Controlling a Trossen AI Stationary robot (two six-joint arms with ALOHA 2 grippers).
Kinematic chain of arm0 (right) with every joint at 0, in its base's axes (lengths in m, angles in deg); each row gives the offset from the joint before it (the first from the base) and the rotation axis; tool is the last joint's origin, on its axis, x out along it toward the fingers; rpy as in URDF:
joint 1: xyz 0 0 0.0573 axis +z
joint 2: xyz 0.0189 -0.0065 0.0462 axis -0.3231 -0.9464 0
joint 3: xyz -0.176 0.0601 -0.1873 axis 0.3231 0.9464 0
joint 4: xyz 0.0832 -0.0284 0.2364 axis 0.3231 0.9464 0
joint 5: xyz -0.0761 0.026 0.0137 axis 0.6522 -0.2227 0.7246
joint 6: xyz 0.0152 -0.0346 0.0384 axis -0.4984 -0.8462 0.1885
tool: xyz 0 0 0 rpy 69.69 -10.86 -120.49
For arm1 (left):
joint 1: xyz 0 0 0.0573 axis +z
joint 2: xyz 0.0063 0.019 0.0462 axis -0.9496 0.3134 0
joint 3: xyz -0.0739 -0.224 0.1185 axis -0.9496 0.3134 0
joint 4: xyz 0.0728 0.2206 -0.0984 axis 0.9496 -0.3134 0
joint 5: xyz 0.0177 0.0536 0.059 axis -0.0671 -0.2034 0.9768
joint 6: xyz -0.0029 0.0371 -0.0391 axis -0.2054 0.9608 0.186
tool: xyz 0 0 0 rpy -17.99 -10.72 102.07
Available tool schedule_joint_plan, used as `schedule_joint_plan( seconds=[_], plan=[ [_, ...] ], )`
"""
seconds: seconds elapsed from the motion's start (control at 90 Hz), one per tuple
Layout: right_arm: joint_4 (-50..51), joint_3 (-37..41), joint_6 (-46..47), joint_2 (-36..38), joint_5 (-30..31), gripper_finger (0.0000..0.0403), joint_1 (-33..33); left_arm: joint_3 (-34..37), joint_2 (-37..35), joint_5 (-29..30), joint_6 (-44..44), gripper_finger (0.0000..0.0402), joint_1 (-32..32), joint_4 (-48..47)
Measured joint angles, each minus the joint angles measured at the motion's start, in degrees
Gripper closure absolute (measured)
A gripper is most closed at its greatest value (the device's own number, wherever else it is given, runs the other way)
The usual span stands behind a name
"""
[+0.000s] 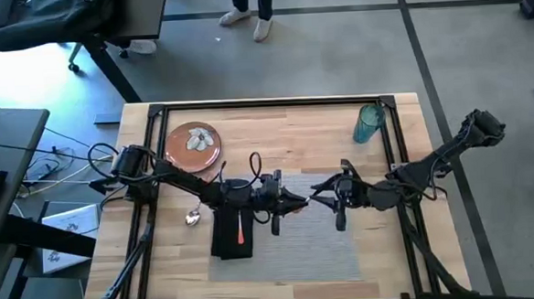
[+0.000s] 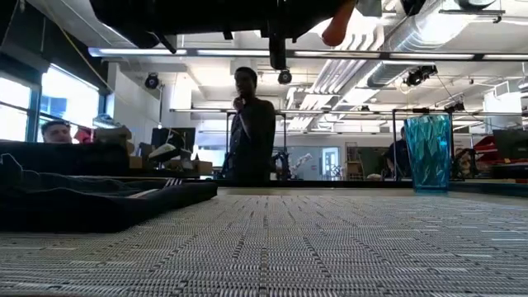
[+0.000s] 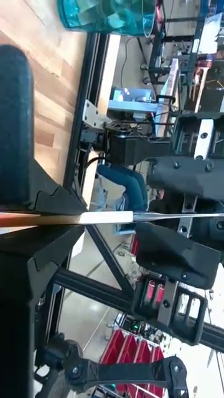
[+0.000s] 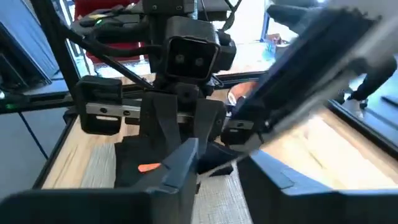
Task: Set table place
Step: Put the orange knife on the gray placemat
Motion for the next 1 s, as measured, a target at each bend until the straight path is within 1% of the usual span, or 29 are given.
schedule_joint_plan(
  seconds=[0.044,0.089,0.289,0.389,0.478,0.544,0.689,0.844,1.0],
  plan=[
    [-0.39,0.0,-0.94,0.0,-0.01,0.0379,0.0,0.0,0.0,-0.02,0.26,0.0397,0.24,0.01],
    [-0.69,0.0,-1.6,0.0,-0.12,0.0391,0.02,0.0,0.0,-0.29,0.55,0.0397,0.46,0.02],
    [-0.61,0.0,-1.98,0.05,-0.09,0.0399,0.0,0.0,0.0,-0.63,0.87,0.0396,0.92,-0.15],
    [0.84,0.0,0.06,1.1,-1.33,0.0401,-0.25,-0.02,0.02,-0.63,0.63,0.0392,0.91,-0.1],
    [3.12,-0.03,2.23,2.66,-1.69,0.0401,-0.62,-0.09,0.02,-0.13,0.47,0.0382,1.02,-0.04],
    [5.18,-0.03,2.39,3.77,-1.4,0.0402,-0.81,0.04,0.02,-0.46,1.9,0.037,1.06,-0.24],
    [8.85,-0.03,4.17,6.41,-0.85,0.0403,-1.8,0.04,0.01,-1.97,5.26,0.0329,0.6,-1.88],
    [17.43,-0.03,12.47,8.98,-6.36,0.0403,-2.03,0.09,-1.29,-1.26,4.98,0.0292,0.53,-7.27],
    [26.65,0.24,24.65,8.98,-15.25,0.0403,-1.45,0.09,-4.67,-1.96,4.42,0.0283,-0.04,-15.88]
  ],
)
